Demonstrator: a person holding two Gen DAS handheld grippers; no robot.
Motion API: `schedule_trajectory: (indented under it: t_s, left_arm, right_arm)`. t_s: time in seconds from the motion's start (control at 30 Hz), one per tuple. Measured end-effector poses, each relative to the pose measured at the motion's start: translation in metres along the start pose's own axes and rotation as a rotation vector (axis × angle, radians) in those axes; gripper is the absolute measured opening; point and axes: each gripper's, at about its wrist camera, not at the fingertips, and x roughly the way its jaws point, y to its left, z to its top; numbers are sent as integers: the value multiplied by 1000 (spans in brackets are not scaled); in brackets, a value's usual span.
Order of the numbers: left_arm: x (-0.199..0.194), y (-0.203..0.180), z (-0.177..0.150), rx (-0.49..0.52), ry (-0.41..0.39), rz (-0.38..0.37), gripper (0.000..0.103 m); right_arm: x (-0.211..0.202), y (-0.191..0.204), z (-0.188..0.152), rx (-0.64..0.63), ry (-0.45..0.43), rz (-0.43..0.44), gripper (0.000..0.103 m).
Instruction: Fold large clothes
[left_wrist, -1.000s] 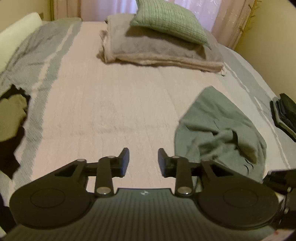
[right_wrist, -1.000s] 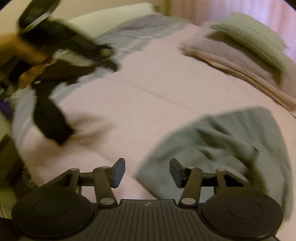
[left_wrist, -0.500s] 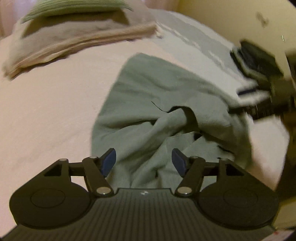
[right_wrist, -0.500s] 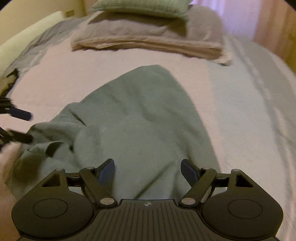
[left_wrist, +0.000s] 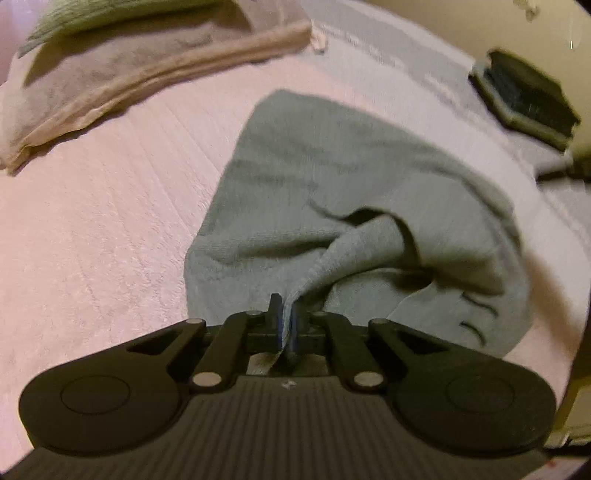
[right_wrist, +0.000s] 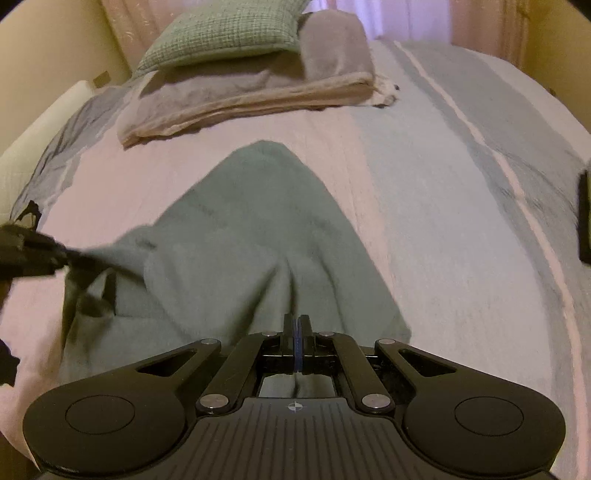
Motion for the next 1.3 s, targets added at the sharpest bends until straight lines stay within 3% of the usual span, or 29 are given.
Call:
schedule_trajectory:
  t_s: [0.03, 0.1, 0.13, 0.17, 0.2, 0.33, 0.37, 0.4, 0.43, 0.53, 0.7, 0.8, 0.83, 0.87, 0.93, 0.97, 1.1, 1.13, 1.17, 1.23, 1.3]
  left_arm:
    - [-8, 2, -3, -8, -14, -2, 2]
    - [-22, 5, -10, -12, -28, 4, 2]
    - [-34, 7, -13, -20, -39, 12, 2]
    - [-42, 11, -17, -33, -45, 19, 2]
    - [-47, 14, -21, -44, -45, 23, 2]
    - [-57, 28, -36, -98, -40, 66, 0]
    - [-57, 33, -37, -110, -40, 83, 0]
    - [-59, 38, -37, -129, -41, 92, 0]
    - [-59, 44, -37, -150, -44, 101, 0]
    - [-66, 50, -37, -157, -55, 111, 0]
    - [-71, 36, -28, -95, -71, 72, 0]
    - [-56, 18, -17, -64, -69, -10, 12]
    - [-48, 11, -10, -56, -59, -46, 23]
    - [-42, 4, -4, -46, -57, -66, 29]
    - [-27, -9, 8, -45, -48, -108, 38]
    - [-20, -13, 14, -46, -40, -121, 40]
    - [5, -31, 29, 29, -19, -97, 49]
    - [9, -31, 29, 39, -13, -90, 51]
    - [12, -28, 28, 42, -5, -72, 51]
    - [15, -18, 23, 21, 13, -40, 51]
    - [13, -6, 18, -12, 24, -7, 51]
  right_arm:
    - [2, 4, -3, 3, 4, 4, 1]
    - [12, 20, -2, -12, -8, 3, 38]
    - [18, 30, 1, -25, -29, 16, 77]
    - [27, 40, 5, -36, -59, 36, 90]
    - [38, 52, 10, -61, -95, 61, 90]
    - [102, 85, 36, -149, -60, 111, 89]
    - [119, 89, 41, -164, -33, 125, 72]
    - [136, 93, 46, -185, 19, 130, 48]
    - [143, 92, 48, -186, 64, 131, 0]
    - [119, 78, 45, -127, 66, 96, 0]
    - [32, 45, 1, -9, 42, -17, 0]
    - [23, 35, -12, 68, 34, -18, 0]
    - [26, 36, -11, 74, 30, -18, 10]
    - [29, 37, -8, 70, 20, -11, 39]
    - [44, 40, 1, 56, -17, 24, 83]
    - [54, 42, 5, 50, -35, 42, 83]
    - [112, 45, 26, 26, -1, 119, 82]
    - [128, 45, 31, 29, 23, 150, 61]
    - [139, 44, 35, 29, 57, 196, 7]
    - [133, 44, 37, 38, 66, 204, 3]
    - [97, 49, 28, 14, 34, 227, 2]
